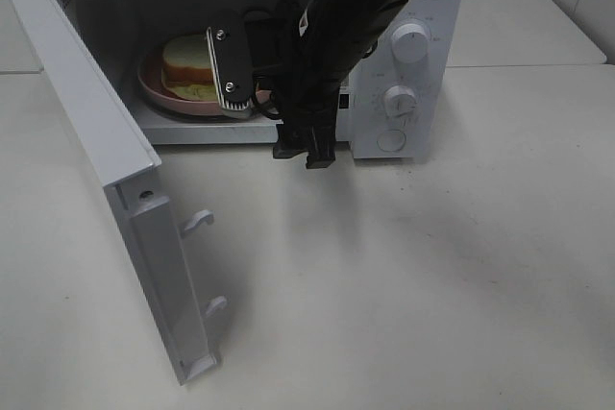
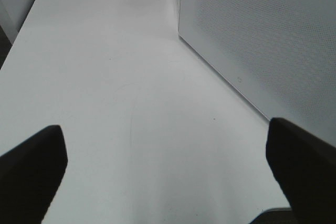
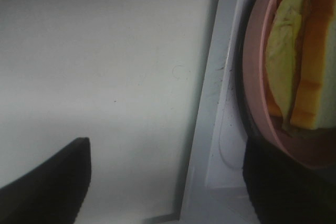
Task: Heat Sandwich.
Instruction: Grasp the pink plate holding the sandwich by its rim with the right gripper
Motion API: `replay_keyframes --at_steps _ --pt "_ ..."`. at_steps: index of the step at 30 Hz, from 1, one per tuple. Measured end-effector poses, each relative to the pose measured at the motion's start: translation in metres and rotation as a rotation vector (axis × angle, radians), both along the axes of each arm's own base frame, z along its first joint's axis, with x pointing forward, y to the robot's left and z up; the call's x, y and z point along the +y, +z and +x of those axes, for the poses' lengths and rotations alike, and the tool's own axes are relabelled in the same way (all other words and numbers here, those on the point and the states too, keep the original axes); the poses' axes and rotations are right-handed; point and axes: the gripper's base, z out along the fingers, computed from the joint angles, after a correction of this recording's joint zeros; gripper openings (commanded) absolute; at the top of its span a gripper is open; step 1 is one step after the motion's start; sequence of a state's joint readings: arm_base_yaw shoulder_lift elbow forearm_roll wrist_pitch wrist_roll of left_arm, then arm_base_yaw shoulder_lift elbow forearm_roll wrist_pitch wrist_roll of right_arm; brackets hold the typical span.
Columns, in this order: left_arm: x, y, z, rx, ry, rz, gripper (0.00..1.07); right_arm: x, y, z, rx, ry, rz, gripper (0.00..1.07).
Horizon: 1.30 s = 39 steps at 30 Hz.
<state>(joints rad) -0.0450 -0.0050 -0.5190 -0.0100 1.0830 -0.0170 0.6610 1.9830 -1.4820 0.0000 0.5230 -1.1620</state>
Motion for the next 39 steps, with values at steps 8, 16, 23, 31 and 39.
replay_keyframes --at_steps 8,16,23,31,39 --pt "0.000 0.000 0.000 0.000 0.000 0.000 0.98 0.018 -0.012 0.014 0.008 -0.007 0.009 0.76" --pt "0.000 0.000 0.000 0.000 0.000 0.000 0.98 0.032 -0.024 0.031 0.014 -0.039 0.022 0.76" --pt "0.000 0.000 0.000 0.000 0.000 0.000 0.98 0.039 -0.024 0.041 -0.003 -0.043 0.035 0.76" --pt "0.000 0.000 0.000 0.000 0.000 0.000 0.98 0.050 -0.032 0.056 -0.008 -0.060 0.036 0.76" --pt "0.000 0.000 0.000 0.000 0.000 0.000 0.98 0.057 -0.037 0.068 -0.032 -0.071 0.035 0.76"
